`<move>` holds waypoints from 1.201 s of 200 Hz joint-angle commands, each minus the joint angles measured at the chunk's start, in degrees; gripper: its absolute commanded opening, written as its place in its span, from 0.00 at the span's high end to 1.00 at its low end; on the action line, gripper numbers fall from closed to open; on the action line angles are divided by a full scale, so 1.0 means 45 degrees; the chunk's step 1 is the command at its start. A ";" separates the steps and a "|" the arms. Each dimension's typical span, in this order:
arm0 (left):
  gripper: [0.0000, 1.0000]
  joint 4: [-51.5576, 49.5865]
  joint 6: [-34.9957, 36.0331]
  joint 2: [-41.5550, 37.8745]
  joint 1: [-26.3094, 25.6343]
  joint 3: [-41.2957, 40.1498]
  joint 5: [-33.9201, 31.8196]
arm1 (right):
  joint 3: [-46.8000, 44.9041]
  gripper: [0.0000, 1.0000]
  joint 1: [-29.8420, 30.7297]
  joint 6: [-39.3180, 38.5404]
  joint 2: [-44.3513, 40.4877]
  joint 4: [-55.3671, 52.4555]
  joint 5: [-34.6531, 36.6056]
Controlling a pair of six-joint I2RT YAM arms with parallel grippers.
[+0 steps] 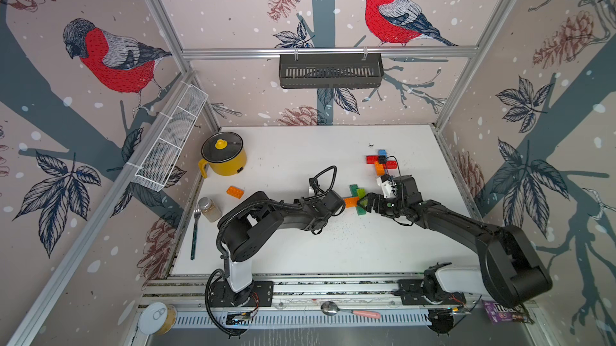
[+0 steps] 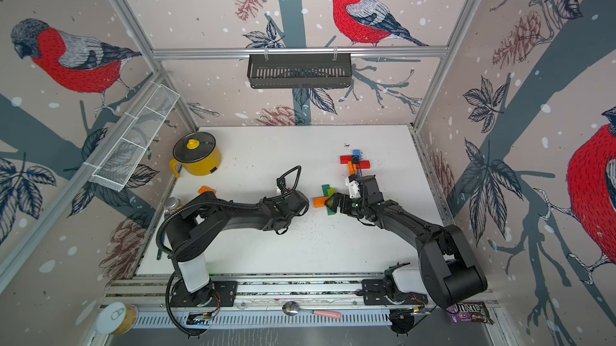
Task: Assemble a small pinwheel with lego
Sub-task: Pick up the lego brick from the center of the board, then adjust the lego brick at the center of the board.
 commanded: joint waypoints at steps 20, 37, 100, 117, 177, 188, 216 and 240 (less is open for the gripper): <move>0.77 0.0574 0.1218 -0.0877 -0.0005 -0.0692 0.1048 | 0.0181 0.01 0.0249 -0.0151 0.0618 0.0837 0.0153; 0.79 0.1101 0.1931 -0.1689 -0.0005 -0.1304 0.1359 | 0.0162 0.01 0.0430 -0.0005 0.0761 0.1081 0.0158; 0.82 0.1653 0.4068 -0.5361 0.0014 -0.3463 0.3462 | 0.0004 0.01 0.1563 0.1266 0.1145 0.2570 0.0365; 0.82 0.1710 0.4175 -0.6230 0.0019 -0.3906 0.3916 | 0.0129 0.01 0.1956 0.1666 0.1403 0.3084 0.0452; 0.83 0.1977 0.5053 -0.7787 0.0053 -0.4718 0.4818 | 0.0435 0.01 0.2783 0.2553 0.2026 0.4045 0.1130; 0.83 0.2084 0.5492 -0.7671 0.0038 -0.4758 0.5320 | 0.0239 0.01 0.2609 0.2556 0.1497 0.3760 0.1441; 0.84 0.2396 0.6378 -0.6718 0.0016 -0.4470 0.6364 | 0.0039 0.01 0.1843 0.2130 0.0133 0.2549 0.1507; 0.87 0.2980 0.6567 -0.5555 -0.0025 -0.3894 0.6687 | 0.0211 0.01 0.1121 0.1315 -0.0328 0.1290 0.1374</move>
